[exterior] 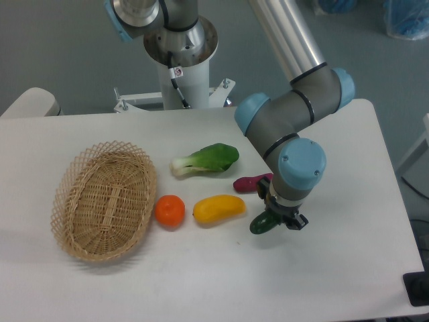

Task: Place the cucumber on the table
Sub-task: 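Lower the held green cucumber toward the table with the gripper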

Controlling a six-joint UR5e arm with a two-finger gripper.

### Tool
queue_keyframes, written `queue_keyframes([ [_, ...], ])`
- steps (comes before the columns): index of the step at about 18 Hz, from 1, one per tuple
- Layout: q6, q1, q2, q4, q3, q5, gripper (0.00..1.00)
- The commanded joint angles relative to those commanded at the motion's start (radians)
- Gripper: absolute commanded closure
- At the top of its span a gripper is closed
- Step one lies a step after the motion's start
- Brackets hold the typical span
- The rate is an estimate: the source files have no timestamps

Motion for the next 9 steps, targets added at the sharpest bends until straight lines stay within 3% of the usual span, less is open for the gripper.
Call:
queue_keyframes([
  [9,-0.103,0.012,-0.028,0.021,0.011,-0.012,0.8],
])
